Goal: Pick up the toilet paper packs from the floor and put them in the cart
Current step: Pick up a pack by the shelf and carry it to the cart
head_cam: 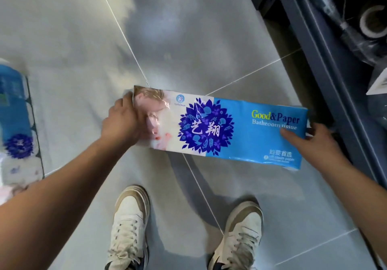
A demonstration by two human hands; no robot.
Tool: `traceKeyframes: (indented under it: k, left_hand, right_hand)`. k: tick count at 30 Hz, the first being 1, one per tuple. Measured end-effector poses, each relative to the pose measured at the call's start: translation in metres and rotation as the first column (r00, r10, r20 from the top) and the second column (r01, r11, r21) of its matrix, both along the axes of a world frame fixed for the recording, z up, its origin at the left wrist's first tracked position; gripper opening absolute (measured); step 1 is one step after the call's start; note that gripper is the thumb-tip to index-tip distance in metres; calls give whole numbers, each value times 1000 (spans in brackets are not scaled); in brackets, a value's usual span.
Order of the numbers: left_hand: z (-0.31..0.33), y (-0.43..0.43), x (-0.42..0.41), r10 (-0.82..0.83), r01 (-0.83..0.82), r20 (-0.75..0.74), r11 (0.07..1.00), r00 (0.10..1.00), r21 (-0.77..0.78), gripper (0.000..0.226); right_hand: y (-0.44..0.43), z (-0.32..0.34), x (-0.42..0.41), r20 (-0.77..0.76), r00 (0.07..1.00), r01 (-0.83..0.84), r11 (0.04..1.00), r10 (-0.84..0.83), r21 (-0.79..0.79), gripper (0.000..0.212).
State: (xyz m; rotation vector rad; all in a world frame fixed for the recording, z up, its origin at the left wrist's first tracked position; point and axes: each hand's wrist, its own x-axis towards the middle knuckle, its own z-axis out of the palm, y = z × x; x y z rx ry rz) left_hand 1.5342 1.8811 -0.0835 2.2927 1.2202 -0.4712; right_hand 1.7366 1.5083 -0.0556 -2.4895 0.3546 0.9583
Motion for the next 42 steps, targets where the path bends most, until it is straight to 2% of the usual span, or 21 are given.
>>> traceKeyframes:
  k: [2, 3, 5, 8, 12, 15, 20, 22, 26, 29, 31, 33, 34, 36, 37, 38, 42]
  left_hand:
    - [-2, 3, 11, 123, -88, 132, 966, 984, -245, 53]
    - [-2, 3, 16, 192, -137, 151, 939, 970, -315, 59]
    - [-10, 7, 22, 273, -213, 135, 913, 953, -347, 78]
    - [-15, 13, 30, 303, -268, 91, 923, 949, -275, 97]
    - [-6, 31, 43, 362, -310, 174, 912, 916, -268, 81]
    - [7, 46, 54, 393, -324, 278, 909, 876, -263, 65]
    - [34, 62, 66, 454, -341, 426, 885, 783, -316, 56]
    - [41, 61, 64, 456, -339, 451, 885, 767, -318, 57]
    - [52, 48, 43, 461, -335, 442, 881, 770, -335, 70]
    - [53, 42, 21, 380, -302, 386, 921, 841, -248, 76]
    - [55, 40, 10, 304, -249, 327, 948, 895, -199, 104]
    - [55, 39, 4, 137, -119, 295, 990, 946, -78, 137]
    - [53, 39, 4, -5, 1, 278, 1000, 961, 13, 143]
    - [46, 40, 9, -274, 254, 178, 959, 945, 127, 141]
    - [43, 39, 12, -364, 346, 117, 926, 924, 151, 135]
    - [40, 39, 16, -423, 410, 53, 897, 905, 166, 129]
    - [44, 35, 31, -440, 449, -89, 884, 893, 134, 112]
  right_hand:
    - [9, -6, 0, -88, 990, 120, 985, -110, 121, 98]
    - [12, -10, -1, -122, 977, 197, 963, -177, 182, 105]
    - [15, -20, -2, -156, 945, 320, 911, -288, 261, 118]
    - [22, -20, -5, -174, 923, 382, 867, -342, 320, 117]
    - [40, -16, 3, -134, 936, 351, 859, -325, 372, 91]
    - [56, -20, 17, -13, 947, 298, 868, -320, 396, 105]
    - [72, -23, 41, 136, 945, 202, 859, -297, 470, 112]
    - [70, -23, 40, 163, 942, 189, 863, -294, 468, 115]
    - [59, -14, 17, 226, 951, 122, 927, -211, 355, 115]
    - [48, -6, -6, 203, 971, 54, 941, -128, 335, 102]
    - [43, 2, -17, 205, 977, -3, 950, -65, 312, 118]
    - [46, 16, -25, 230, 967, -143, 978, 106, 152, 134]
    - [50, 23, -27, 247, 935, -268, 963, 253, 29, 138]
    - [60, 31, -28, 254, 789, -528, 829, 560, -186, 139]
    - [67, 33, -29, 229, 709, -620, 745, 667, -247, 137]
    - [74, 31, -29, 187, 667, -670, 691, 721, -273, 135]
    - [92, 25, -26, 120, 675, -678, 676, 728, -289, 125]
